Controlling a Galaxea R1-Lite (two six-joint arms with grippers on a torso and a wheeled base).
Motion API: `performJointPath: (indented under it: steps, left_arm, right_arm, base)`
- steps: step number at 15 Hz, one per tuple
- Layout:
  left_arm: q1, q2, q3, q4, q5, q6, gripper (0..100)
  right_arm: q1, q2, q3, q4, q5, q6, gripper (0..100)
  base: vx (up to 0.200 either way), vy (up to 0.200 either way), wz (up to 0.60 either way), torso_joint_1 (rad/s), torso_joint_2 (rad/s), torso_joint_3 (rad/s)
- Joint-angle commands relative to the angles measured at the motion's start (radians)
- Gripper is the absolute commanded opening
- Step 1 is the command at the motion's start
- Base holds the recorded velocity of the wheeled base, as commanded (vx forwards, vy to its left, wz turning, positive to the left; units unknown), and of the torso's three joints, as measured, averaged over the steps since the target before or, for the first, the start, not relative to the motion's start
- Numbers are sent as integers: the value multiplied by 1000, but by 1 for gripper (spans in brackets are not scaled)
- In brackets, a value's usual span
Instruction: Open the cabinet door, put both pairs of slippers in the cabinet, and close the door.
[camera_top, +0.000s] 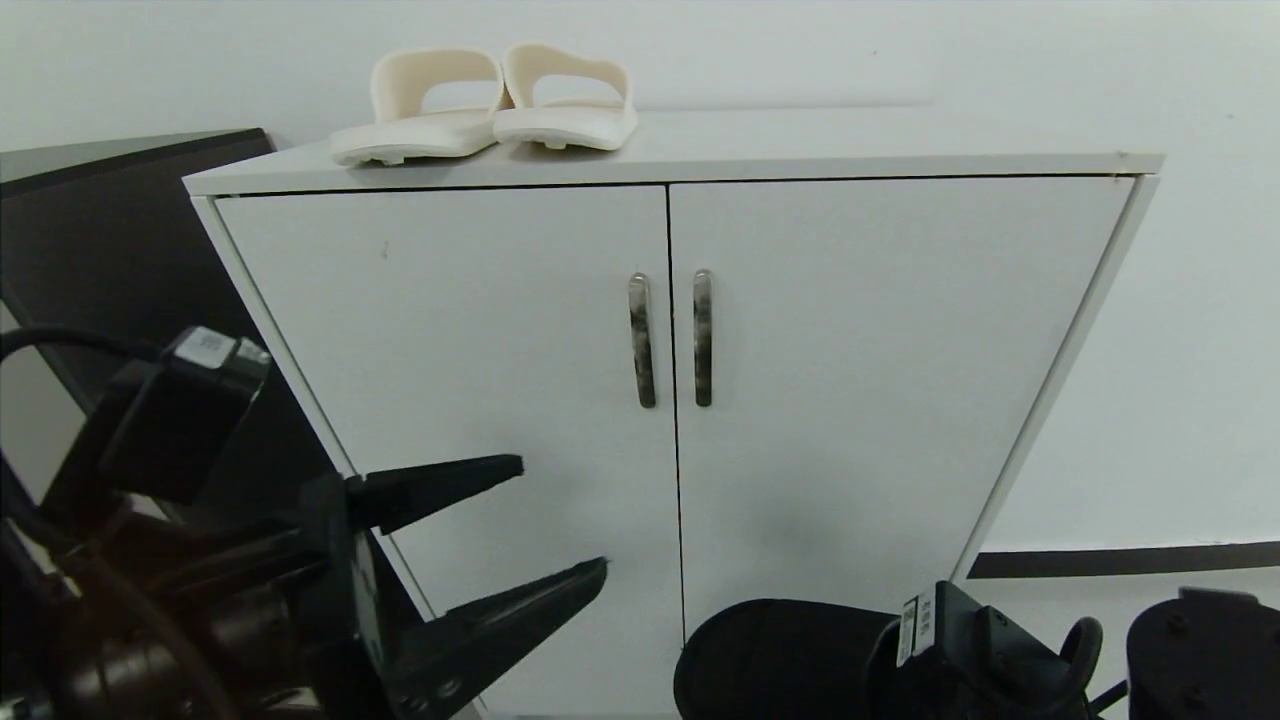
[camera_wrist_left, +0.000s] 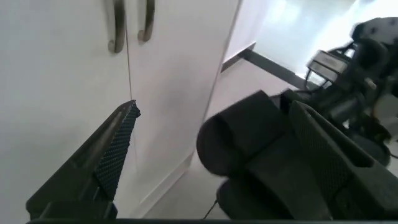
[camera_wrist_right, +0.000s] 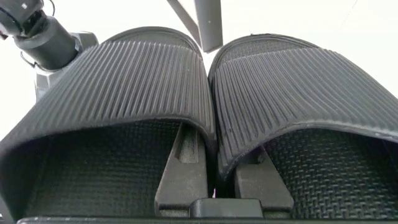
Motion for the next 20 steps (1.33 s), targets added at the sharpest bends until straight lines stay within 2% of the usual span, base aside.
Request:
performJointPath:
  steps: [1, 2, 3, 4, 6, 9, 10, 12, 13, 15, 16, 20]
  left_arm:
    - [-36, 155, -89, -11, -1, -21, 100]
    - [-36, 186, -122, -11, -26, -24, 100]
    - [-36, 204, -158, -11, -75, -29, 100]
    - [-36, 206, -195, -11, -127, -53, 100]
    - [-30, 226, -267, -8, -204, -130, 100]
    - [-27, 269, -339, -7, -287, -251, 100]
    - [-21, 276, -346, -7, -297, -270, 100]
    - [7, 322, -359, -14, -280, -263, 100]
    - [15, 342, -373, -13, -248, -240, 100]
    - [15, 368, -382, -13, -152, -158, 100]
    - [15, 375, -388, -13, -129, -135, 100]
    - [35, 390, -413, -13, -104, -131, 100]
  right_arm:
    - [-12, 6, -2, -2, 1, -2, 0]
    - [-12, 7, -2, -4, 1, -3, 0]
    - [-12, 7, -2, -4, 1, -3, 0]
    - [-12, 7, 0, -4, 1, -3, 0]
    - [-12, 7, 1, -4, 1, -3, 0]
    - [-12, 7, 1, -4, -1, -3, 0]
    - [-12, 7, 1, -4, -1, -3, 0]
    - [-12, 7, 1, -4, 1, -3, 0]
    - [-12, 9, 3, -4, 1, -3, 0]
    - [-12, 15, 3, -4, 2, -3, 0]
    - [-12, 15, 3, -4, 4, -3, 0]
    - [-12, 15, 4, -4, 7, -3, 0]
  base:
    - [0, 0, 0, 0, 0, 0]
    - [0, 0, 0, 0, 0, 0]
    - [0, 0, 0, 0, 0, 0]
    - [0, 0, 0, 0, 0, 0]
    - [0, 0, 0, 0, 0, 0]
    - [0, 0, 0, 0, 0, 0]
    - [0, 0, 0, 0, 0, 0]
    - [0, 0, 0, 0, 0, 0]
    - [0, 0, 0, 0, 0, 0]
    - [0, 0, 0, 0, 0, 0]
    - [0, 0, 0, 0, 0, 0]
    - [0, 0, 0, 0, 0, 0]
